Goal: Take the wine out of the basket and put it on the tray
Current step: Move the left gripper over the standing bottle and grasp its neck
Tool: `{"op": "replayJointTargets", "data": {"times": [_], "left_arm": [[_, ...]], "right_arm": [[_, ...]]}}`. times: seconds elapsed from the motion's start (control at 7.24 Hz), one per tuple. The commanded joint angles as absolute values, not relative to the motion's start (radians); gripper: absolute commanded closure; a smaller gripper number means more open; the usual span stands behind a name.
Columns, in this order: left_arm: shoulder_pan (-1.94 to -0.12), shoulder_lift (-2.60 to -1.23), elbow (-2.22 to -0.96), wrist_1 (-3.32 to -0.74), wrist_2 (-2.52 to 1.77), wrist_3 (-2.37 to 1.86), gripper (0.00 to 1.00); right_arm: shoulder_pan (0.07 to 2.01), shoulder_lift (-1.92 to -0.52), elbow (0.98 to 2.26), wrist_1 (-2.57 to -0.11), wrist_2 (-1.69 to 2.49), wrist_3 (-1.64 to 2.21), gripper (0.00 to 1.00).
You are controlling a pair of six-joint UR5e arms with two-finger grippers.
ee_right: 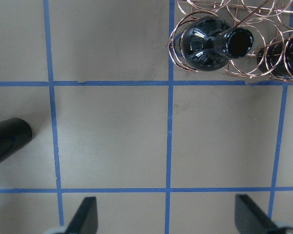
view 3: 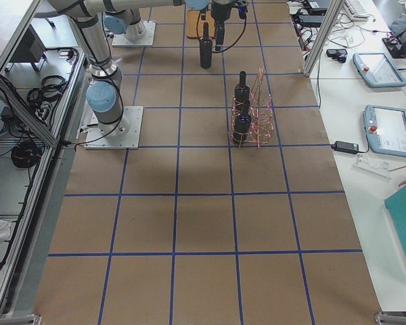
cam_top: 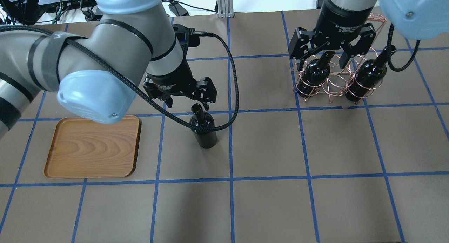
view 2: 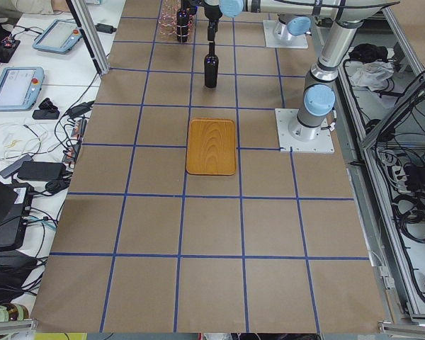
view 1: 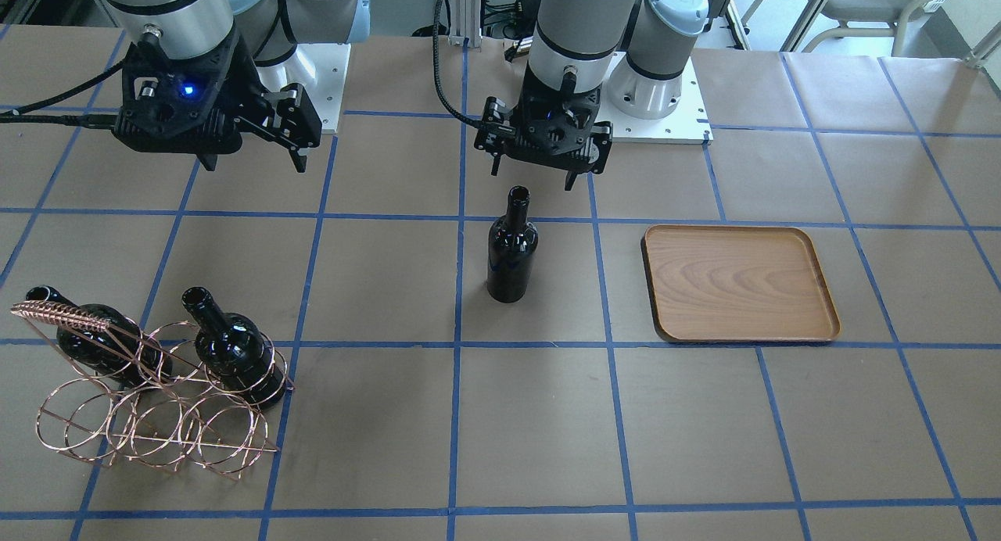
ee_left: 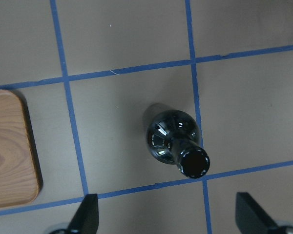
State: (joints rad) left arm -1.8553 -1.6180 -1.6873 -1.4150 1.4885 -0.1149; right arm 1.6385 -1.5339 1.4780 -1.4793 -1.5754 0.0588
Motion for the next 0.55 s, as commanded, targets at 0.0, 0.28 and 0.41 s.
{"op": "replayJointTargets", "data": {"times": [0.0, 0.28, 0.41], "left_arm": [[-1.87, -1.666, -1.7, -1.373, 1.494, -0.104, 0.0], [-1.87, -1.693, -1.71, -1.345, 1.494, -0.089, 0.04], [-1.868, -1.707, -1.71, -1.345, 1.497, -0.083, 0.09]], "right_arm": [[1.638, -1.534, 1.479, -1.483, -1.575, 0.06, 0.0], [1.637, -1.534, 1.479, -1.483, -1.577, 0.06, 0.0], [1.637, -1.534, 1.479, -1.485, -1.577, 0.058, 0.0]]}}
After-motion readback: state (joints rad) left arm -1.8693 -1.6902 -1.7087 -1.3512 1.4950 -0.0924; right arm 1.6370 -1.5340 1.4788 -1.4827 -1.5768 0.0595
